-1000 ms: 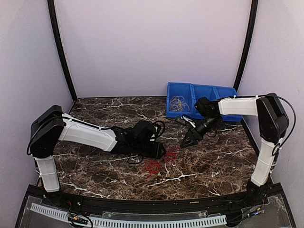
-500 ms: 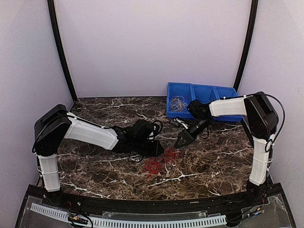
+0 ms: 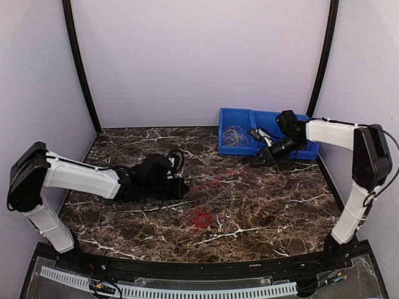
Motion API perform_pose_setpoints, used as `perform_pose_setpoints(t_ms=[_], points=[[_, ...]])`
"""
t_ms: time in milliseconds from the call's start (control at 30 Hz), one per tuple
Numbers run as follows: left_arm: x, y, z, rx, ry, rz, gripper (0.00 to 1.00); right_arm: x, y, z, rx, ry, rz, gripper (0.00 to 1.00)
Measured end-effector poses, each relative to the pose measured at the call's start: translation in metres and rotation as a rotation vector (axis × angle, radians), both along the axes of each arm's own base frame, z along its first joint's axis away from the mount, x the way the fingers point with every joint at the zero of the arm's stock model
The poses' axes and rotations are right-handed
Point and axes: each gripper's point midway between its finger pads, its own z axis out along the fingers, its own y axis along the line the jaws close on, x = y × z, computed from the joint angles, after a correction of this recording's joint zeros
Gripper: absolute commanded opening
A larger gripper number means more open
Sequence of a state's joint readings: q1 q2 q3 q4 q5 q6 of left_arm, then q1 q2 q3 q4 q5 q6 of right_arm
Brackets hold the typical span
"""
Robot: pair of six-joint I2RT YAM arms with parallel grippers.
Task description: Untangle the cables
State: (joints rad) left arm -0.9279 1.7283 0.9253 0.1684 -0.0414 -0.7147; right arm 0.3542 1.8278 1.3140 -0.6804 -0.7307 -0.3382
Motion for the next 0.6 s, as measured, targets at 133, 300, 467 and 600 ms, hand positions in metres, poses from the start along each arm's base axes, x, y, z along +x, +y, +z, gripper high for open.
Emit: perform_pose_setpoints(t_ms=[133,300,467,600], points=[[0.013,0.051,0.091,-0.165,-0.187,0.136,0.00,0.020,-0.043,0.063,0.086,-0.141,-0.115,0.00],[0.021,0.119,0.134,-0.186,-0.322,0.323,0.00,0.053,-0.110,0.108,0.097,-0.302,-0.308,0.00],[0.020,0.138,0.115,-0.093,-0.308,0.375,0.00,0.069,-0.146,0.115,0.099,-0.323,-0.421,0.00],[0.019,0.139,0.111,-0.082,-0.302,0.375,0.00,0.073,-0.149,0.127,0.105,-0.349,-0.428,0.00]])
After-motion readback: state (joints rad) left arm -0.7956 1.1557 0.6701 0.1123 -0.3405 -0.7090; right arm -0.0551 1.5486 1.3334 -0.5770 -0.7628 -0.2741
